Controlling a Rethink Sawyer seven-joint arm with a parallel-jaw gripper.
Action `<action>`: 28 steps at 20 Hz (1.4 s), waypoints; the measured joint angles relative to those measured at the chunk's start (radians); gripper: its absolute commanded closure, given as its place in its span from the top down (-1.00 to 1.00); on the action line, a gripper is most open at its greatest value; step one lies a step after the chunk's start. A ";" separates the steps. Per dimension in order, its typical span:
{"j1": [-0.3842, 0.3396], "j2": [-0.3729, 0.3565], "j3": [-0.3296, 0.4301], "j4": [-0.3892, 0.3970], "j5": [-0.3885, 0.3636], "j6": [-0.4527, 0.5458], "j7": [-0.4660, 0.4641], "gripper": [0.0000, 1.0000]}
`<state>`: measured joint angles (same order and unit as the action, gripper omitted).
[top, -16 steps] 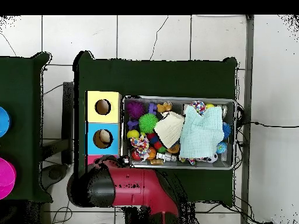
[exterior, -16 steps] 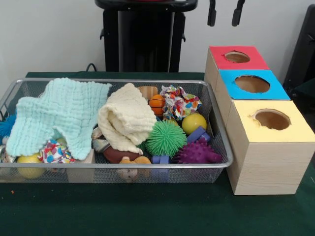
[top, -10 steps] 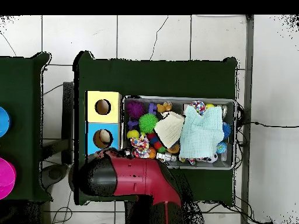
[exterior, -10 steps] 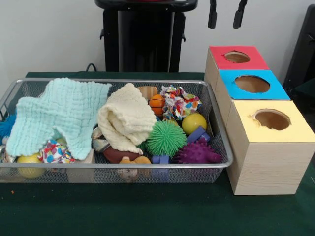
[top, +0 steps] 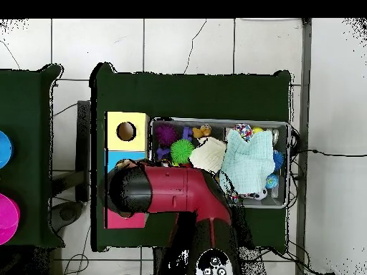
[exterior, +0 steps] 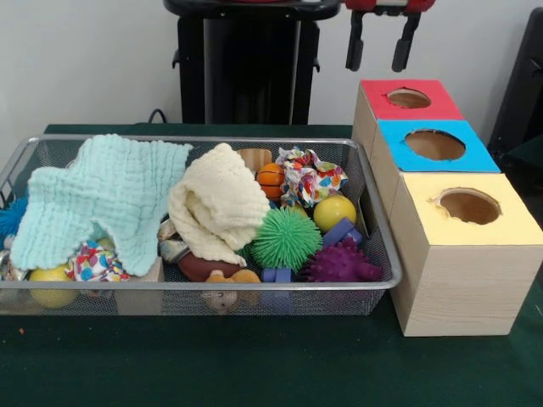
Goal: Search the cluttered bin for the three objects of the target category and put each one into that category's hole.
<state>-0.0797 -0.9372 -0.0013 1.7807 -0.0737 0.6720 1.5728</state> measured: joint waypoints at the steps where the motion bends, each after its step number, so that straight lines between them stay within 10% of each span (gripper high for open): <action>1: -0.003 0.007 0.000 -0.012 -0.006 0.000 0.000 1.00; 28: -0.228 0.248 0.076 -0.356 -0.124 0.046 0.000 1.00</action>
<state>-0.3078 -0.6889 0.0751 1.4248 -0.1981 0.7181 1.5728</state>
